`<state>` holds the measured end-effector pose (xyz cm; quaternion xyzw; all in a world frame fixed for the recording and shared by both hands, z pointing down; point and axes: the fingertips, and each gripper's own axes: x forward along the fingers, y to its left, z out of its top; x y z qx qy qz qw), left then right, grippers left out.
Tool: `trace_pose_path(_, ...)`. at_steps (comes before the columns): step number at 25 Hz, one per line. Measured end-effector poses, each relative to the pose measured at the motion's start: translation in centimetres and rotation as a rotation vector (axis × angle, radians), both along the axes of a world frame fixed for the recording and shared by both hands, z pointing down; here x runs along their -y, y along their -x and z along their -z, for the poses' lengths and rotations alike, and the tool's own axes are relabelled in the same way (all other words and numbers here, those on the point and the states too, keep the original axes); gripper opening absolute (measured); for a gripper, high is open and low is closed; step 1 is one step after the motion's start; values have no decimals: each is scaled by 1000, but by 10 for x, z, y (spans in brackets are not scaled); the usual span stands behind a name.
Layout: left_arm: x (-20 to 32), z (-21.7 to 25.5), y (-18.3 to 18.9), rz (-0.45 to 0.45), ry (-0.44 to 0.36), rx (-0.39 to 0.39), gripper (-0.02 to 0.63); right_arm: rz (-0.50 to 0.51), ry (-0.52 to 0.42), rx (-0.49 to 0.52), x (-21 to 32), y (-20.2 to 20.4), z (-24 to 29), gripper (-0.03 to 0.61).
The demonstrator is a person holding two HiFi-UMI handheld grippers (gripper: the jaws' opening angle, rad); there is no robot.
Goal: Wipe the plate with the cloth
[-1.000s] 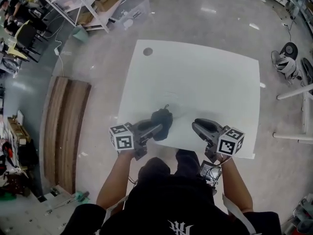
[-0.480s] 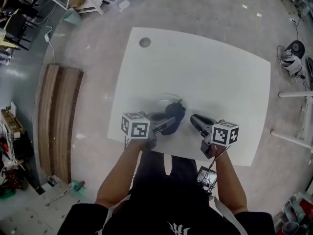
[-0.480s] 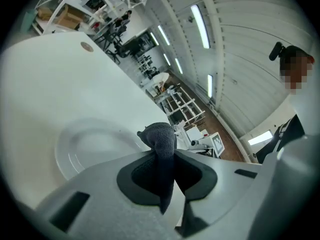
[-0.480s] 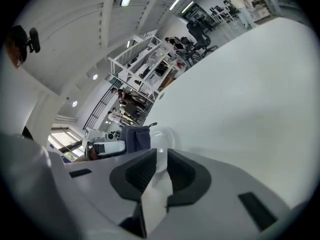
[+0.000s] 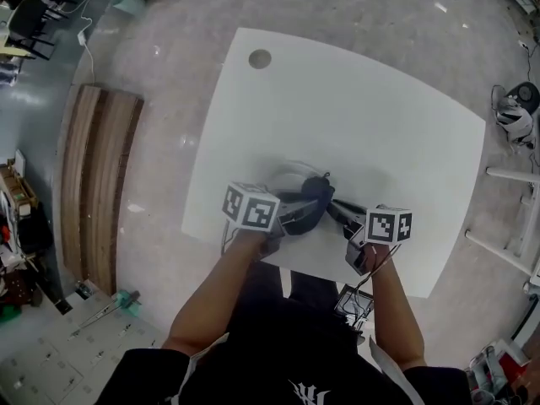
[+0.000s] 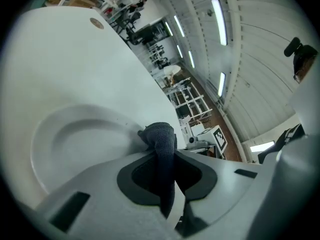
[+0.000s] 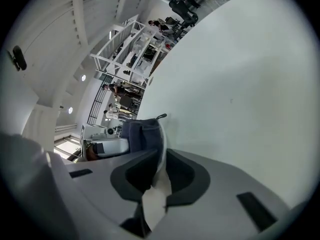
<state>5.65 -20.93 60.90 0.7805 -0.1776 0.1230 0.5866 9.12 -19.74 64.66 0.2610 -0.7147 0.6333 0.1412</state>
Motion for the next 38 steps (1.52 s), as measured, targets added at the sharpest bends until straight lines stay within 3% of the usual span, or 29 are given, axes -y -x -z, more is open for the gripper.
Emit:
trace_pose_path(6, 2, -14, -4, -62, 31, 108, 51, -8, 19, 10, -1, -1, -5, 28)
trace_pose_path(15, 9, -34, 45, -215, -109, 483, 49, -38, 26, 12, -5, -5, -4, 21)
trace_pose_path(29, 34, -8, 134, -144, -278, 701, 49, -76, 18, 18, -3, 1, -1, 20)
trace_pose_path(31, 32, 5, 132, -117, -283, 658, 49, -78, 13, 22, -1, 1, 0, 17)
trace_pose_path(36, 6, 33, 57, -48, -153, 262, 49, -92, 16, 27, -4, 0, 1, 18)
trace_pose_path(38, -5, 31, 17, -97, -130, 186, 49, -97, 20, 29, -4, -2, 1, 17)
